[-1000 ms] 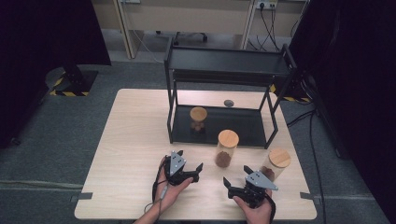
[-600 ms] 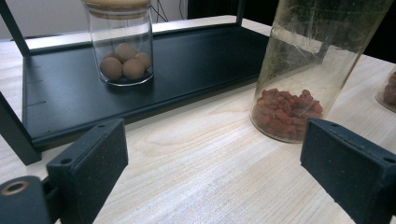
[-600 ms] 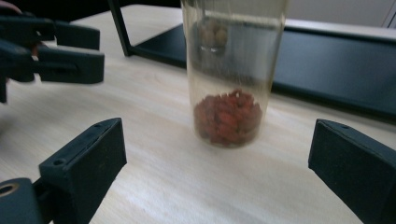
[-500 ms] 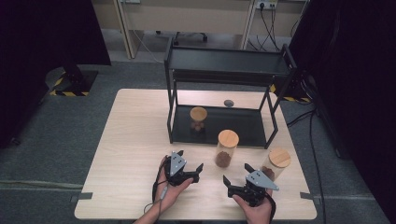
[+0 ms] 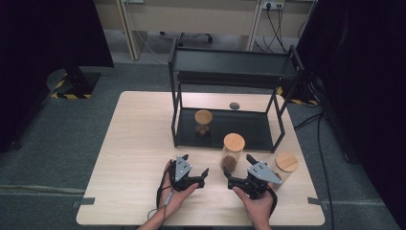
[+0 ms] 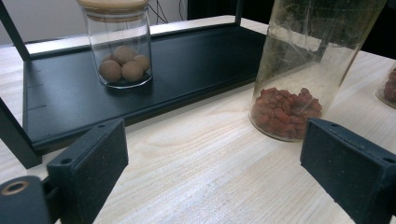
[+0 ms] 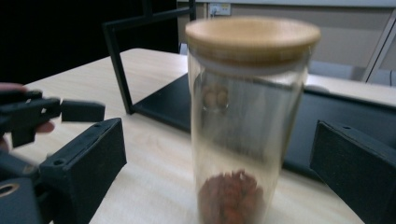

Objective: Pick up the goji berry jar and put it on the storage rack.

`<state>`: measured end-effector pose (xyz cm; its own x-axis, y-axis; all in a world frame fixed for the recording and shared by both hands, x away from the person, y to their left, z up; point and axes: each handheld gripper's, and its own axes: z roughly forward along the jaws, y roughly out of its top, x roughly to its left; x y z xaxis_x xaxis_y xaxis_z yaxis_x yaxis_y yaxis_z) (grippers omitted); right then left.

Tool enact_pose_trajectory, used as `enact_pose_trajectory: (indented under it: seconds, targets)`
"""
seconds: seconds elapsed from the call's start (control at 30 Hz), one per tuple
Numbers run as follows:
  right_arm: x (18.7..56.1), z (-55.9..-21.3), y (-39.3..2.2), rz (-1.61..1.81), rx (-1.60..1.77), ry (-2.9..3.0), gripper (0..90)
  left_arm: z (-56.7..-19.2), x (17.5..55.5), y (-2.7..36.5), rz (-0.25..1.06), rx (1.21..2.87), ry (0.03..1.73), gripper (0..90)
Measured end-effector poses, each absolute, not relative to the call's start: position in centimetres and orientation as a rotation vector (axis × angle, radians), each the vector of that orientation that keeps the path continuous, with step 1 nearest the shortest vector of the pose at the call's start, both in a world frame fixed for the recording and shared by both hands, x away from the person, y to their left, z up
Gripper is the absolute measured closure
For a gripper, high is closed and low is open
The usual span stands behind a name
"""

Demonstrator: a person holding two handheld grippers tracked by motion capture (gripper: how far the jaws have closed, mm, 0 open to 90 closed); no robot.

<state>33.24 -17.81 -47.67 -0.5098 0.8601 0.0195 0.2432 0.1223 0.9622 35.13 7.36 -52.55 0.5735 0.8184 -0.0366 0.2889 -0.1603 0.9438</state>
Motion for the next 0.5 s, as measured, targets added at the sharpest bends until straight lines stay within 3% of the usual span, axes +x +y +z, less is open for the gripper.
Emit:
enact_pose_trajectory:
  seconds: [0.5]
  targets:
    - [36.6,-46.4,-16.8,1.400,1.061,1.791,13.3,-52.5,35.2,7.3,0.604,1.726,0.926,7.2]
